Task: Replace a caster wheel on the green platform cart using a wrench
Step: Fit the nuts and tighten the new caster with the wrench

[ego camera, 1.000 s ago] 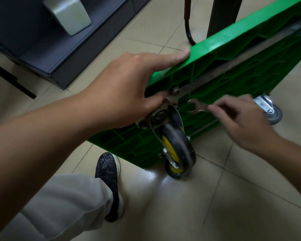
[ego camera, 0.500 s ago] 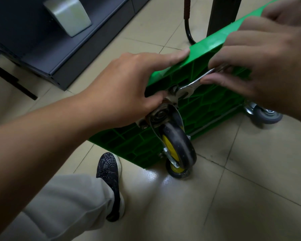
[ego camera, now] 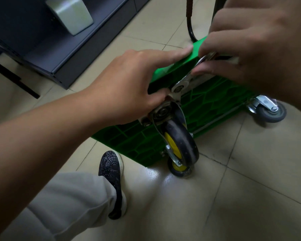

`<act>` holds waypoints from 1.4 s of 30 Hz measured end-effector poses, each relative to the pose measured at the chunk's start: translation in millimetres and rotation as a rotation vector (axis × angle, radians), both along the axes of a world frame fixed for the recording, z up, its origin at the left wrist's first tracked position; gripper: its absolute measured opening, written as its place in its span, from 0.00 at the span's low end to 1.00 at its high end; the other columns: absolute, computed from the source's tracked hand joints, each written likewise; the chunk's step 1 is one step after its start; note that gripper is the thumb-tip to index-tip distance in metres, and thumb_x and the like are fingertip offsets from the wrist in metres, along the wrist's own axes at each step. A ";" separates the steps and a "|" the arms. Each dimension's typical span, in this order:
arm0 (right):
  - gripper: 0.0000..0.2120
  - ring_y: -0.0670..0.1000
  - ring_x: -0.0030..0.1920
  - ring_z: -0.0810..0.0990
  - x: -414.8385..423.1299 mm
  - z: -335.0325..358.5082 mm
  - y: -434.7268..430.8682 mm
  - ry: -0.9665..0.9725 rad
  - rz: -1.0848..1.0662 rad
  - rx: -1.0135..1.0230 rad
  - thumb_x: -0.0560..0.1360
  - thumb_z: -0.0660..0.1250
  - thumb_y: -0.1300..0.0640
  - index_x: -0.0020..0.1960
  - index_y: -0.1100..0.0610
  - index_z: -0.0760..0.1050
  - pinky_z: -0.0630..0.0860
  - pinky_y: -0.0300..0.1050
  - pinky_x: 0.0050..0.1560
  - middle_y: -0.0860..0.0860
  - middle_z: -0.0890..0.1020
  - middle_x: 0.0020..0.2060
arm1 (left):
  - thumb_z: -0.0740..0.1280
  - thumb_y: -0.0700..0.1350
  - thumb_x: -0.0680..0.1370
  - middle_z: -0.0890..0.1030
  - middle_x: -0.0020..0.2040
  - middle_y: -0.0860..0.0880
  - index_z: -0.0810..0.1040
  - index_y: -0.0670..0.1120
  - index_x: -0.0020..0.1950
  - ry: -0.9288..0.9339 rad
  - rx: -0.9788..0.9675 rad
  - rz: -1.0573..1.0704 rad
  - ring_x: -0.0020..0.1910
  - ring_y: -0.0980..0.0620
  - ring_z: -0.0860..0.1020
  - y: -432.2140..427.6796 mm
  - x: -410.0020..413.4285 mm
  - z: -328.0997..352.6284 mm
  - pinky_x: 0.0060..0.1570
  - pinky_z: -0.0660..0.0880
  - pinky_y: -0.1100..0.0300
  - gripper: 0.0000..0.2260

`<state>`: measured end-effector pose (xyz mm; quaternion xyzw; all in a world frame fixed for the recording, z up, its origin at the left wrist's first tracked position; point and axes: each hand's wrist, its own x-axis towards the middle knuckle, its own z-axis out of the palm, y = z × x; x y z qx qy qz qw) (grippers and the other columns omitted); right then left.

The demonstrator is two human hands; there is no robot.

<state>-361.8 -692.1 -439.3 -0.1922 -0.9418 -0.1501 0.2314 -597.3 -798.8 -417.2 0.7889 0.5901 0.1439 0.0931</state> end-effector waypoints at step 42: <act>0.18 0.48 0.33 0.73 55.5 -96.6 -30.7 0.479 -0.381 -0.613 0.81 0.62 0.38 0.45 0.52 0.77 0.72 0.59 0.47 0.47 0.75 0.31 | 0.73 0.43 0.78 0.76 0.74 0.56 0.64 0.61 0.81 0.001 -0.024 0.002 0.63 0.56 0.80 -2.6 2.2 1.5 0.60 0.76 0.57 0.35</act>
